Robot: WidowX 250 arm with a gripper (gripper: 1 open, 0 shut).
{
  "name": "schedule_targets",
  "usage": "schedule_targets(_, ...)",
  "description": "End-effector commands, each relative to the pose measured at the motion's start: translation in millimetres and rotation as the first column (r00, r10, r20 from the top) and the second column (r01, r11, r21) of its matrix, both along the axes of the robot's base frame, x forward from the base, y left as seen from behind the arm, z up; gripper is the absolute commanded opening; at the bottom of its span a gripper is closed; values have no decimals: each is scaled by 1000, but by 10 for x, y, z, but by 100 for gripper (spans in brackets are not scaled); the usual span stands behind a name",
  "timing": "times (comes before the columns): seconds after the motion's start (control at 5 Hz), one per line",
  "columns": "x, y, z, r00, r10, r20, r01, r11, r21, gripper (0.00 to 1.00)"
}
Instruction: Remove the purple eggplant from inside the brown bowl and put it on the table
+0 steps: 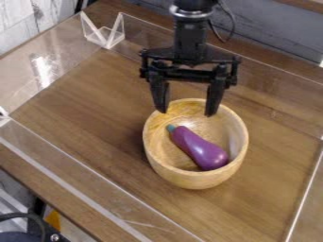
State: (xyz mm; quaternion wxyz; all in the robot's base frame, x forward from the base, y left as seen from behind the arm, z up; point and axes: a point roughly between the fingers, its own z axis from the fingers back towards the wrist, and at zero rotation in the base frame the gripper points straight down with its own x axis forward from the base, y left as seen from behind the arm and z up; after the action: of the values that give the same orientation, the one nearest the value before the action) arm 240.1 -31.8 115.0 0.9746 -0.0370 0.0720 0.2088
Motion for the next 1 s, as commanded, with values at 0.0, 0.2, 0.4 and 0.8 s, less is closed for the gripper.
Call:
schedule_targets(0.0, 13, -87, 69, 978, 204, 49, -203, 979, -15, 100)
schedule_targets(0.2, 22, -178, -1, 910, 412, 52, -411, 911, -28, 100)
schedule_targets(0.4, 10, -231, -119, 839, 542, 51, -542, 840, -28, 100)
schedule_targets(0.8, -9, -258, -335, 743, 665, 79, -664, 747, -43, 100)
